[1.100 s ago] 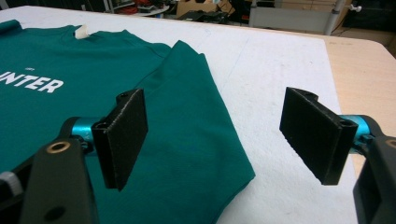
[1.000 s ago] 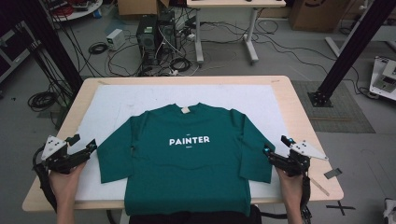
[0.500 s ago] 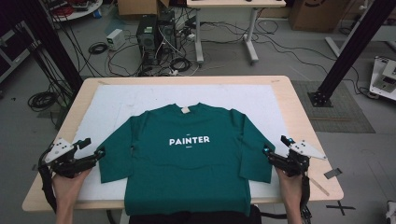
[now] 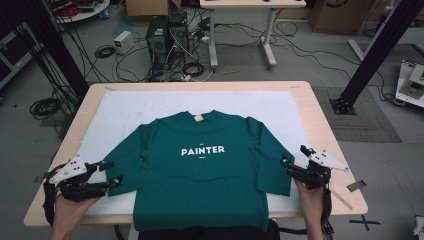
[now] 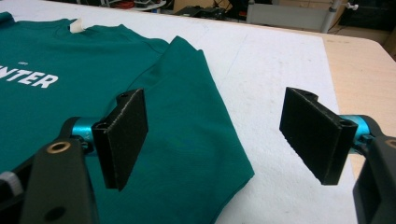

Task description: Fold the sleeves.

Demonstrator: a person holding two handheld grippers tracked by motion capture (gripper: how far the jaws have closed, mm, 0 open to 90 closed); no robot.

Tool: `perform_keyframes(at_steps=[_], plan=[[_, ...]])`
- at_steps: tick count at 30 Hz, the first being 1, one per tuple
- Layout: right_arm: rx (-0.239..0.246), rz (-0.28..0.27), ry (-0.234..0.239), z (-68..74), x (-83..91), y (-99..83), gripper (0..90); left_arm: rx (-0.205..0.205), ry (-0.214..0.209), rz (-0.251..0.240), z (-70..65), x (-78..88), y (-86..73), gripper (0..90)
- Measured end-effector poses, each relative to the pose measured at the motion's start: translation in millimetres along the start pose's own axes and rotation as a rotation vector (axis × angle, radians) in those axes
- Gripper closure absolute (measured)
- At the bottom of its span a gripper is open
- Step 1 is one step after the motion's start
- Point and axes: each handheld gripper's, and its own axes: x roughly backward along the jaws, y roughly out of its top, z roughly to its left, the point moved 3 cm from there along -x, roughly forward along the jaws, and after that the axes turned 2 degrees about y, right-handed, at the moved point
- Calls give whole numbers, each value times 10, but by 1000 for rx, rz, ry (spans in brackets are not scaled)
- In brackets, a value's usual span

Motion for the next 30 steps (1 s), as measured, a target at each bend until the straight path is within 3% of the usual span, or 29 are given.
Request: perform_keyframes(at_steps=[6, 11, 17, 22, 30], plan=[[14, 2, -5, -3, -6, 2, 241, -66, 33, 130, -135, -64, -95, 387], [11, 6, -7, 2, -8, 2, 242, -88, -5, 193, -175, -145, -170, 455], [11, 6, -6, -3, -8, 2, 242, -73, -53, 216, -164, -172, -244, 477], [5, 15, -8, 6, -11, 1, 243, -104, -37, 237, -175, -207, -285, 515], [1, 18, -7, -3, -16, 3, 244, -100, -24, 228, -161, -258, -262, 593]])
